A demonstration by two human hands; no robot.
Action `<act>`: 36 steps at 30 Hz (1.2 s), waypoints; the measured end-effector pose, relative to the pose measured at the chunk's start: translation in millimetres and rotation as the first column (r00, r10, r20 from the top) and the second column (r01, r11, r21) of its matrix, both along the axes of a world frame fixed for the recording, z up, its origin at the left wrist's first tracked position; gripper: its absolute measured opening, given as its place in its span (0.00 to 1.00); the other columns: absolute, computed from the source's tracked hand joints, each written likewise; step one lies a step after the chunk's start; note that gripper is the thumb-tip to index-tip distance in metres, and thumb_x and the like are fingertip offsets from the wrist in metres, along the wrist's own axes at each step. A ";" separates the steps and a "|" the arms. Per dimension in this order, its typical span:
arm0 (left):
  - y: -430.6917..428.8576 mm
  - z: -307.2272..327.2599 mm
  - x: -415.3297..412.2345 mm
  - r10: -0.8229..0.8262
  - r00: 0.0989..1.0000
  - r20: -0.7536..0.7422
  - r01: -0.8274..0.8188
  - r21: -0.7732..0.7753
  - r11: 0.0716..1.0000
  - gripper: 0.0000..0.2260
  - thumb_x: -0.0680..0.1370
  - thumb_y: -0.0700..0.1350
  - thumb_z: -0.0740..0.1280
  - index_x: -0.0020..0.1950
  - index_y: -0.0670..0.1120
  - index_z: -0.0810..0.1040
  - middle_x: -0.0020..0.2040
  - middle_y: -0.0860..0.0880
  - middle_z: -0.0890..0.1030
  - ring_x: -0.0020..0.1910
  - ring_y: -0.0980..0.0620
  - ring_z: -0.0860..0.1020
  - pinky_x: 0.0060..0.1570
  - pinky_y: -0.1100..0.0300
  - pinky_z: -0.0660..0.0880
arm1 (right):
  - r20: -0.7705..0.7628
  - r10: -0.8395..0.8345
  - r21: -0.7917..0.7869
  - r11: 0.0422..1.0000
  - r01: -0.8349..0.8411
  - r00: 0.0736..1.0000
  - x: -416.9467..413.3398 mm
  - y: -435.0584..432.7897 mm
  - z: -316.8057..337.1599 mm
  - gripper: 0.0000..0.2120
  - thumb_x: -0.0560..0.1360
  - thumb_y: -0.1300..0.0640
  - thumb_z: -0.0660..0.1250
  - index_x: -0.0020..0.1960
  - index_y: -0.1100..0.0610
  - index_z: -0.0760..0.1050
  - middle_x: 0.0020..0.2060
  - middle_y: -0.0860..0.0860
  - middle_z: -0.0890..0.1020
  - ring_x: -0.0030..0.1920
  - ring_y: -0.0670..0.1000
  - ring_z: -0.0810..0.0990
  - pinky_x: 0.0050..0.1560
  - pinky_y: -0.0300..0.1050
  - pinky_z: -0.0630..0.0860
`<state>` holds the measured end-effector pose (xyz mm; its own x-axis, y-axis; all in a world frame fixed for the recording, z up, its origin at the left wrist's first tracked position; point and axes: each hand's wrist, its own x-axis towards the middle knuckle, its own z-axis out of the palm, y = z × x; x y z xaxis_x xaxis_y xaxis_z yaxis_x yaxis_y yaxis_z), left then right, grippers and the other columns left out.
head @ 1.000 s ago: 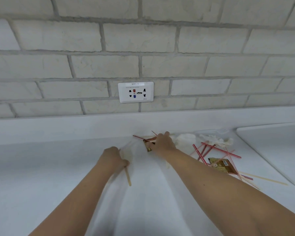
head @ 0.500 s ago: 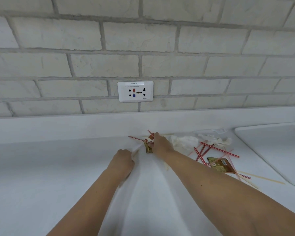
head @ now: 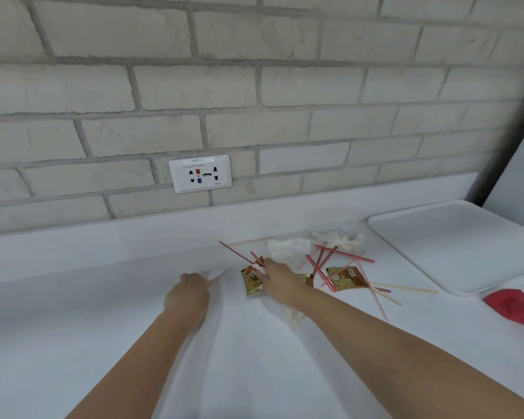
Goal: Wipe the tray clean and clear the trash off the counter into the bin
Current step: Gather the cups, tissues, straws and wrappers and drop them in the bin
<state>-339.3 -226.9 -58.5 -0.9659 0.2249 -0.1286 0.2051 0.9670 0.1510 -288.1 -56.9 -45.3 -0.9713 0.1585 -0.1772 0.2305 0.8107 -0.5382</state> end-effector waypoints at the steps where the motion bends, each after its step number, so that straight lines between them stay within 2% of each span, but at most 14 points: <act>1: 2.0 2.4 3.1 -0.002 1.000 -0.013 0.002 -0.025 1.000 0.11 0.79 0.39 0.55 0.61 0.40 0.69 0.56 0.45 0.72 0.57 0.45 0.76 0.49 0.58 0.72 | -0.014 -0.005 -0.020 1.000 0.005 1.000 11.4 3.6 3.4 0.08 0.83 0.55 0.52 0.51 0.60 0.63 0.33 0.49 0.67 0.32 0.46 0.66 0.29 0.38 0.62; 5: 17.3 20.5 14.7 0.003 0.999 -0.048 -0.005 -0.046 0.999 0.11 0.78 0.37 0.57 0.60 0.40 0.69 0.58 0.44 0.76 0.58 0.45 0.76 0.53 0.57 0.72 | -0.061 -0.023 -0.091 0.996 0.018 0.998 53.7 20.0 23.7 0.14 0.83 0.52 0.52 0.55 0.63 0.66 0.37 0.53 0.72 0.42 0.53 0.72 0.37 0.43 0.65; 9: 45.3 42.2 32.5 -0.049 0.995 -0.085 0.050 0.005 0.999 0.10 0.80 0.37 0.54 0.58 0.39 0.70 0.57 0.42 0.77 0.57 0.43 0.77 0.51 0.55 0.72 | -0.082 -0.071 -0.104 0.993 0.063 0.994 91.7 41.8 39.1 0.18 0.83 0.53 0.53 0.65 0.65 0.67 0.52 0.60 0.77 0.57 0.58 0.74 0.46 0.43 0.65; 10: 54.9 46.6 39.4 -0.085 0.992 -0.090 0.087 0.014 0.996 0.10 0.81 0.39 0.54 0.58 0.39 0.71 0.57 0.42 0.77 0.57 0.43 0.76 0.50 0.56 0.71 | -0.086 -0.096 -0.120 0.989 0.086 0.992 102.9 48.9 41.0 0.17 0.82 0.53 0.53 0.64 0.64 0.67 0.51 0.58 0.76 0.57 0.57 0.74 0.45 0.41 0.64; 13: 87.6 57.6 67.6 -0.185 0.977 -0.106 0.197 0.112 0.974 0.12 0.82 0.43 0.54 0.59 0.39 0.72 0.58 0.41 0.77 0.58 0.42 0.75 0.48 0.56 0.69 | -0.092 -0.189 -0.165 0.971 0.172 0.978 140.5 72.2 46.3 0.11 0.82 0.53 0.54 0.51 0.60 0.70 0.47 0.55 0.74 0.50 0.54 0.72 0.45 0.43 0.65; 15: 109.9 64.6 93.0 -0.233 0.968 -0.097 0.249 0.207 0.946 0.15 0.83 0.46 0.53 0.60 0.38 0.72 0.59 0.40 0.76 0.59 0.42 0.74 0.50 0.56 0.69 | -0.119 -0.244 -0.218 0.952 0.215 0.962 167.6 87.3 49.2 0.12 0.82 0.54 0.55 0.55 0.61 0.71 0.51 0.56 0.76 0.45 0.49 0.74 0.43 0.41 0.68; 18: 145.2 70.3 135.6 -0.317 0.948 -0.037 0.310 0.335 0.890 0.16 0.82 0.48 0.53 0.60 0.37 0.72 0.57 0.40 0.78 0.57 0.41 0.75 0.52 0.54 0.71 | -0.174 -0.313 -0.267 0.928 0.261 0.934 214.0 109.7 54.8 0.11 0.82 0.55 0.55 0.58 0.58 0.71 0.45 0.50 0.74 0.35 0.39 0.68 0.35 0.32 0.64; 21: 180.3 71.4 180.6 -0.387 0.922 0.017 0.342 0.429 0.836 0.16 0.82 0.48 0.55 0.59 0.39 0.74 0.54 0.40 0.80 0.53 0.42 0.77 0.49 0.53 0.73 | -0.195 -0.396 -0.309 0.893 0.327 0.897 262.7 133.1 57.6 0.06 0.82 0.54 0.55 0.52 0.53 0.70 0.36 0.43 0.71 0.33 0.39 0.67 0.32 0.32 0.63; 24: 213.3 70.8 229.0 -0.449 0.892 0.048 0.363 0.516 0.776 0.17 0.81 0.50 0.56 0.58 0.38 0.74 0.54 0.41 0.79 0.53 0.43 0.77 0.48 0.54 0.72 | -0.242 -0.478 -0.334 0.858 0.390 0.845 313.2 152.7 56.9 0.11 0.82 0.55 0.55 0.41 0.49 0.68 0.36 0.43 0.72 0.34 0.40 0.68 0.34 0.33 0.63; 27: 240.3 69.0 280.8 -0.523 0.849 0.078 0.382 0.593 0.708 0.16 0.81 0.50 0.56 0.58 0.38 0.74 0.51 0.41 0.79 0.45 0.45 0.75 0.42 0.57 0.69 | -0.268 -0.545 -0.331 0.827 0.455 0.795 364.2 169.4 52.7 0.08 0.82 0.54 0.56 0.48 0.57 0.70 0.40 0.49 0.74 0.35 0.42 0.69 0.35 0.34 0.64; 30: 263.8 64.9 340.3 -0.615 0.781 0.110 0.417 0.642 0.644 0.14 0.81 0.48 0.58 0.55 0.39 0.74 0.46 0.43 0.76 0.43 0.47 0.73 0.37 0.58 0.67 | -0.306 -0.633 -0.362 0.768 0.528 0.711 417.6 187.8 43.4 0.10 0.82 0.54 0.55 0.54 0.59 0.71 0.42 0.48 0.77 0.39 0.43 0.73 0.36 0.31 0.67; 32: 271.7 62.7 365.1 -0.656 0.749 0.092 0.435 0.679 0.592 0.12 0.81 0.47 0.58 0.55 0.39 0.74 0.46 0.43 0.76 0.43 0.46 0.73 0.40 0.59 0.67 | -0.351 -0.661 -0.377 0.748 0.546 0.663 438.0 195.0 36.5 0.11 0.82 0.54 0.55 0.56 0.59 0.72 0.45 0.49 0.79 0.41 0.45 0.76 0.40 0.31 0.70; 34: 283.3 57.0 397.8 -0.695 0.714 0.088 0.454 0.696 0.555 0.13 0.81 0.46 0.58 0.57 0.39 0.74 0.48 0.43 0.77 0.45 0.46 0.74 0.43 0.59 0.67 | -0.375 -0.718 -0.421 0.695 0.583 0.586 465.9 201.1 24.9 0.12 0.82 0.54 0.54 0.57 0.61 0.72 0.47 0.52 0.80 0.44 0.47 0.77 0.46 0.41 0.72; 36: 294.0 47.5 433.5 -0.723 0.685 0.096 0.463 0.709 0.532 0.13 0.81 0.46 0.58 0.59 0.39 0.74 0.52 0.42 0.78 0.47 0.47 0.75 0.44 0.59 0.67 | -0.384 -0.773 -0.480 0.634 0.607 0.505 495.5 203.9 9.4 0.13 0.82 0.54 0.54 0.59 0.60 0.71 0.47 0.50 0.79 0.44 0.45 0.76 0.45 0.39 0.71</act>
<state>94.2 67.1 -11.1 -0.4849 0.8743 -0.0231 0.5027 0.3002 0.8106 207.4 147.0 -35.9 -0.5030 0.8499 0.1568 0.2777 0.3308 -0.9019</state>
